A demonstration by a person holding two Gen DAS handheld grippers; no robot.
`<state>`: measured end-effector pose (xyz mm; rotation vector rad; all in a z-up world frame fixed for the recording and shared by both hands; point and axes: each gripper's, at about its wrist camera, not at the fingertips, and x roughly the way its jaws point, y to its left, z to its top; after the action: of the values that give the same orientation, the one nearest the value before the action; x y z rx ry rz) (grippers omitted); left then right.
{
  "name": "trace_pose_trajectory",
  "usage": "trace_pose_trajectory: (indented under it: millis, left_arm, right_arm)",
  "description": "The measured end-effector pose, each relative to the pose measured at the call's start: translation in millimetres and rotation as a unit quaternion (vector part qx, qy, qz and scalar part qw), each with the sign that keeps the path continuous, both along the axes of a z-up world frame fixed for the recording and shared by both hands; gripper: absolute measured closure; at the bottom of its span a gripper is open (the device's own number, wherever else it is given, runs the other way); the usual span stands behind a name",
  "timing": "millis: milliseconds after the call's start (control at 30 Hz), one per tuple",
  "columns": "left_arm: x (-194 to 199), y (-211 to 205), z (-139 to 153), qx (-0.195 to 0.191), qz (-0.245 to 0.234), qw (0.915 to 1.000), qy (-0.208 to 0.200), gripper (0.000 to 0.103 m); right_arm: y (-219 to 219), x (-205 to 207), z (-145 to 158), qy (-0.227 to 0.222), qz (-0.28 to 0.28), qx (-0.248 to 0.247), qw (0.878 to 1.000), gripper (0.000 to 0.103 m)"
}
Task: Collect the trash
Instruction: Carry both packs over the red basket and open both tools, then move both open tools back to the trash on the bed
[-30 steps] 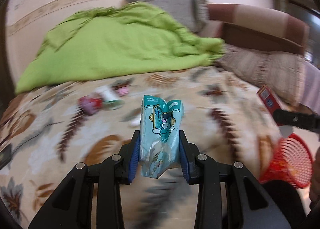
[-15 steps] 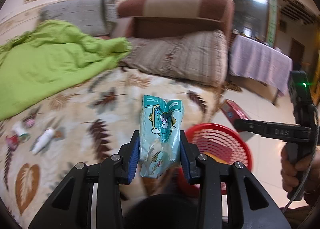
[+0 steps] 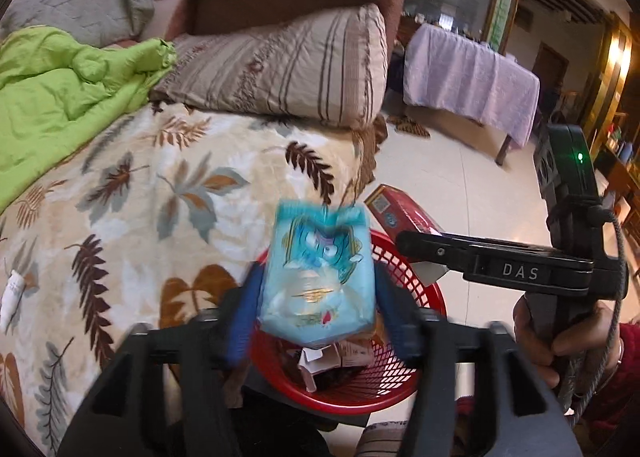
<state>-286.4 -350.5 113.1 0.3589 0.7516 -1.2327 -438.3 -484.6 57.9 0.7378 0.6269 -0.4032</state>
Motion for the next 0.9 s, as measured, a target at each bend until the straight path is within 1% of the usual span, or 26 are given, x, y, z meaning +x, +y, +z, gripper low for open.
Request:
trace_pose_trajectory:
  millis: [100,233,400,533,667,767,900]
  left_arm:
    - [1,5,-3,-0.005,0.004,1.0,0.005,0.039]
    - [14,17,-4,-0.01,0.024,0.9994,0.021,0.039]
    - [32,45,1,-0.017,0.062,0.9979,0.009,0.039]
    - [47,71,3,-0.019,0.092,0.9956,0.005,0.038]
    - [67,104,6,-0.024,0.128,0.9914,0.006,0.038]
    - [87,133,7,-0.031,0.162,0.9862,0.009,0.038]
    - [120,179,7,-0.039,0.218,0.9751,0.016,0.038]
  right_arm:
    - [-4,-1,-7,0.008,0.001,0.012,1.0,0.041]
    - [-6,-4,-8,0.008,-0.006,0.009,1.0,0.04]
    - [-2,3,-5,0.001,0.0,0.011,1.0,0.04]
    - [11,20,0,-0.006,0.023,0.011,1.0,0.04]
    - [32,45,6,-0.012,0.058,0.009,0.998,0.04]
    - [51,69,11,-0.013,0.09,0.005,0.996,0.04]
    - [80,103,17,-0.015,0.134,0.002,0.991,0.04]
